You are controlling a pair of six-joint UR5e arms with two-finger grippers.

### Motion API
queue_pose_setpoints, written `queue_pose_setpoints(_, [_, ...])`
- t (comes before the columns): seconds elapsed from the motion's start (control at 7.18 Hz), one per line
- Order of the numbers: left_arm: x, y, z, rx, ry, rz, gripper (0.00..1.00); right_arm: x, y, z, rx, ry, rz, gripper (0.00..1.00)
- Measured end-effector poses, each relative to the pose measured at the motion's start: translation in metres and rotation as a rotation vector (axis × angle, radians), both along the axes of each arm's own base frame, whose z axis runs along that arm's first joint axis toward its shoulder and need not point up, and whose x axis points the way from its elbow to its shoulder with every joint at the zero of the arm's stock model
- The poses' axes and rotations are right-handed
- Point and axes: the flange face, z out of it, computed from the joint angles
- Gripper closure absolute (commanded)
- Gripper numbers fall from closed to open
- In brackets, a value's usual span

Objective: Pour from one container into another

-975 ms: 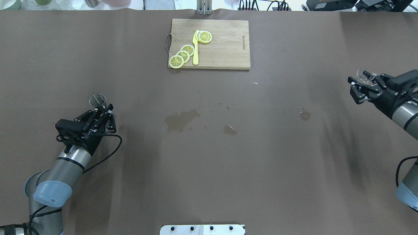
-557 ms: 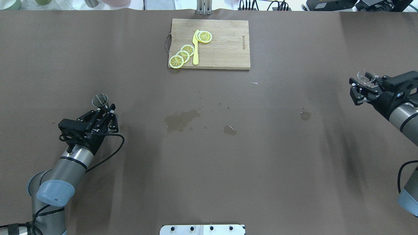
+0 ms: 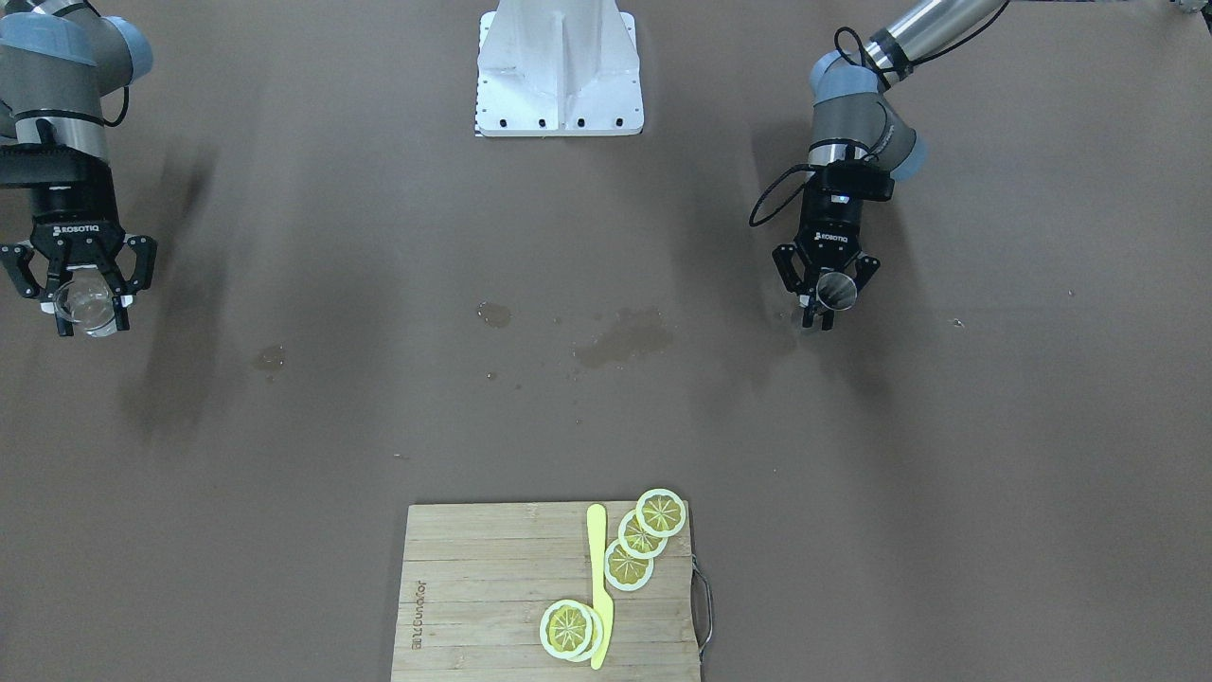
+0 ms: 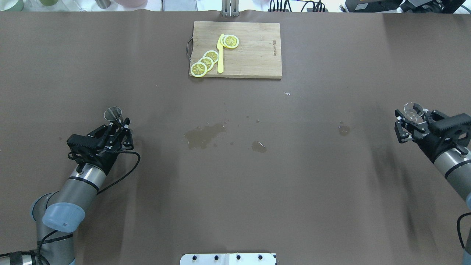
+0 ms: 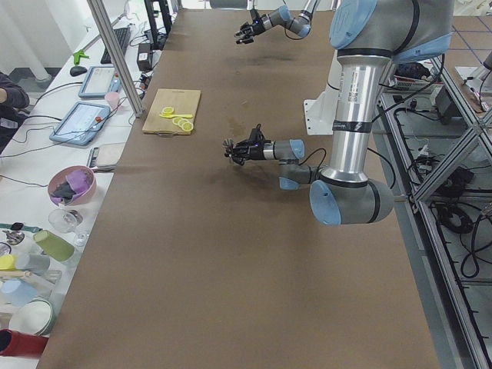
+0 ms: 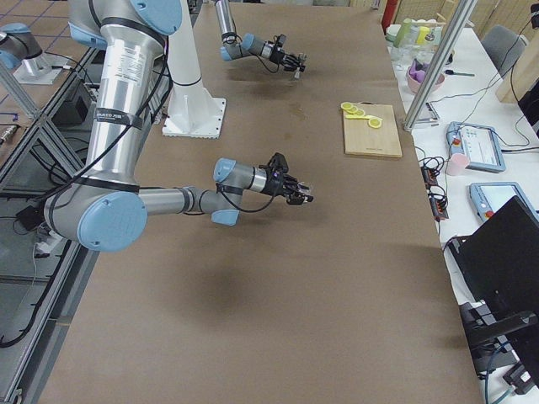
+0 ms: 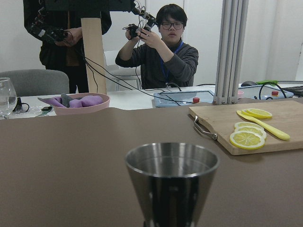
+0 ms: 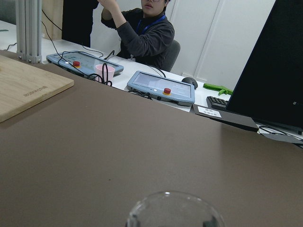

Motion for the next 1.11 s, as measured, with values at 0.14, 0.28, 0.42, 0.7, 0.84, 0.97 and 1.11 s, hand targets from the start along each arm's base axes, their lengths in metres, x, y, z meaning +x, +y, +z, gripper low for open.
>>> queue_pose_setpoints(0.14, [0.001, 0.000, 0.001, -0.001, -0.003, 0.000, 1.00, -0.005, 0.020, 0.006, 0.005, -0.011, 0.008, 1.00])
queue_pose_setpoints(0.28, [0.001, 0.000, 0.002, -0.003, 0.000, 0.000, 1.00, -0.007, 0.038, 0.012, 0.008, -0.025, 0.024, 1.00])
queue_pose_setpoints(0.42, [0.002, 0.000, 0.005, -0.010, 0.011, -0.001, 1.00, -0.007, 0.052, 0.017, 0.015, -0.039, 0.047, 1.00])
queue_pose_setpoints(0.7, [0.009, -0.002, 0.011, -0.024, 0.026, -0.003, 1.00, -0.004, 0.067, 0.027, 0.043, -0.100, 0.094, 1.00])
queue_pose_setpoints(0.84, [0.011, -0.002, 0.012, -0.026, 0.027, -0.004, 1.00, -0.001, 0.072, 0.041, 0.050, -0.143, 0.109, 1.00])
queue_pose_setpoints(0.97, [0.012, -0.002, 0.012, -0.027, 0.028, -0.004, 1.00, 0.000, 0.076, 0.056, 0.047, -0.169, 0.113, 1.00])
queue_pose_setpoints(1.11, [0.012, -0.002, 0.012, -0.026, 0.029, -0.004, 1.00, -0.003, 0.077, 0.064, 0.041, -0.192, 0.115, 1.00])
